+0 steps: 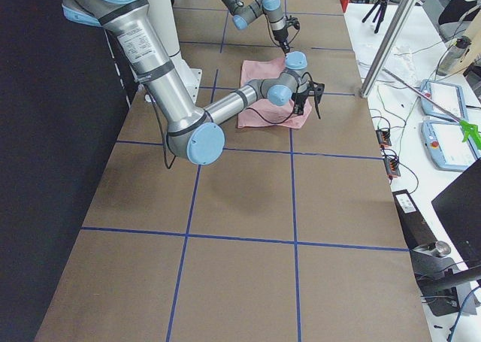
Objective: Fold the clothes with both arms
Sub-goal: 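Raise both grippers off the folded shirt near the collar, then move the right gripper to the side edge of the folded shirt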
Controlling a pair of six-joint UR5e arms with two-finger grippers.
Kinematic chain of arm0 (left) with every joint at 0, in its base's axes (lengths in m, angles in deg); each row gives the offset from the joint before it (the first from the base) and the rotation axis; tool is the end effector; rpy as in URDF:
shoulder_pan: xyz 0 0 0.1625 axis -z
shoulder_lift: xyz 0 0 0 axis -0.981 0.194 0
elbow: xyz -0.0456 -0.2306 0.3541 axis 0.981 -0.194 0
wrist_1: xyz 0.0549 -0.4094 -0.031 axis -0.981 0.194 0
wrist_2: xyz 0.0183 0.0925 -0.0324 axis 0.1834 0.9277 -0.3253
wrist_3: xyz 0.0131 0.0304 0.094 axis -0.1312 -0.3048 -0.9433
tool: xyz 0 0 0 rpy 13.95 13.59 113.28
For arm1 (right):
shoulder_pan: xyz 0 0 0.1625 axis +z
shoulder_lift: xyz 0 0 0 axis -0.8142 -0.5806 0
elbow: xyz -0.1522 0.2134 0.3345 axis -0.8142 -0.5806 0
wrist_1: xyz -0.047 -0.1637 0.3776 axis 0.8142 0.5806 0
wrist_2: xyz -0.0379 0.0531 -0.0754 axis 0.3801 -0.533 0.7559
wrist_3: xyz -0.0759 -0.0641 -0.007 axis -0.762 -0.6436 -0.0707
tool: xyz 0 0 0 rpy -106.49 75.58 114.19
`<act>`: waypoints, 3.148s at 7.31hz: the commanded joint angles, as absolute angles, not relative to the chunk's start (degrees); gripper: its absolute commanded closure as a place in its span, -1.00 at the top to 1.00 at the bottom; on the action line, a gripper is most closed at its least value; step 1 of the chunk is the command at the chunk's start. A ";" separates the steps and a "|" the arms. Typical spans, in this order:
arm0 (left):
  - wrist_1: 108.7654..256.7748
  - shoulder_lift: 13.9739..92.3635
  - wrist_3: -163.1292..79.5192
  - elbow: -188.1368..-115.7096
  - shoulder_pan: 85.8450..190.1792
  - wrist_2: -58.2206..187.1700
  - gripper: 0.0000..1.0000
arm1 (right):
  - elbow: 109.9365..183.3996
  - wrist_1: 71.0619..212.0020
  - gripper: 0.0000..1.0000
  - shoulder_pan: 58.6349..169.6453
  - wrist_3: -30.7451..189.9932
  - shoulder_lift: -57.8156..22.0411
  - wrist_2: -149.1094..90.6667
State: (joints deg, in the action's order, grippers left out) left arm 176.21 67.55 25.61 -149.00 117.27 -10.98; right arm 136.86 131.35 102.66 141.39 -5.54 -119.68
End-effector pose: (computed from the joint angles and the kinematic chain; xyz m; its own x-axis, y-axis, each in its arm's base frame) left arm 0.4802 -0.5361 0.2900 0.5546 -0.2672 -0.7881 0.4712 0.8814 0.0327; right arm -0.4082 -0.5962 0.3355 0.5259 0.3077 0.7929 -0.3834 0.9179 -0.1019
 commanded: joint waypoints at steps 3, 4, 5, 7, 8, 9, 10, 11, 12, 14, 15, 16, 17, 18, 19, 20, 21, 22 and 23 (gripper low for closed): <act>175.57 68.12 25.82 -147.35 117.49 -10.58 1.00 | 137.08 126.67 1.00 102.32 139.33 -8.01 -121.06; 175.30 68.12 25.73 -147.61 117.75 -10.76 1.00 | 137.78 126.66 1.00 102.41 139.59 -8.11 -123.16; 175.21 68.38 25.90 -149.18 117.84 -11.11 1.00 | 140.39 127.62 1.00 102.58 140.11 -9.41 -123.96; 172.51 69.17 28.18 -153.30 117.58 -11.98 1.00 | 150.74 129.54 1.00 101.45 142.12 -18.61 -123.54; 171.96 69.17 29.32 -154.81 117.58 -13.99 1.00 | 154.36 130.60 1.00 98.57 144.14 -22.31 -122.23; 171.87 69.08 30.29 -155.52 117.32 -14.01 1.00 | 155.44 130.70 0.99 94.19 147.29 -23.48 -118.04; 171.87 69.08 30.91 -156.05 117.23 -14.01 1.00 | 155.71 130.88 0.99 90.93 147.76 -23.58 -116.08; 171.87 69.08 30.92 -156.23 117.05 -14.01 1.00 | 156.50 131.05 0.99 87.68 150.46 -25.58 -113.97; 171.87 69.08 30.92 -156.31 117.05 -14.01 1.00 | 157.98 132.62 0.99 84.60 151.44 -26.03 -111.00; 171.87 69.00 30.92 -156.40 116.61 -13.92 1.00 | 160.80 137.55 0.96 81.94 152.68 -26.04 -110.70; 171.87 68.99 30.92 -156.49 116.61 -13.92 1.00 | 160.64 137.65 0.85 81.32 152.68 -26.04 -110.70; 171.87 68.99 30.92 -156.66 116.61 -13.92 1.00 | 160.72 137.65 0.66 81.40 152.68 -26.13 -110.79; 171.87 68.99 30.92 -156.67 116.52 -14.01 1.00 | 160.64 137.65 0.51 81.40 152.60 -26.13 -110.79; 171.96 68.91 31.00 -156.67 116.52 -14.01 1.00 | 160.55 137.73 0.32 81.32 152.60 -26.56 -110.88; 171.96 68.91 30.92 -156.67 116.52 -14.01 1.00 | 160.55 137.73 0.05 81.40 152.42 -26.91 -111.05; 171.96 68.91 30.92 -156.75 116.52 -13.92 1.00 | 160.46 137.73 -0.42 81.40 152.07 -27.09 -111.23; 171.96 68.82 30.92 -156.75 116.52 -13.84 1.00 | 160.55 137.73 -0.99 81.40 151.89 -27.09 -111.49; 171.96 68.82 30.92 -156.75 116.52 -13.66 1.00 | 160.55 137.73 -1.00 81.40 151.81 -27.09 -111.58; 172.05 68.82 30.92 -156.75 116.52 -13.66 1.00 | 160.81 137.73 -1.00 81.49 151.80 -27.35 -111.58</act>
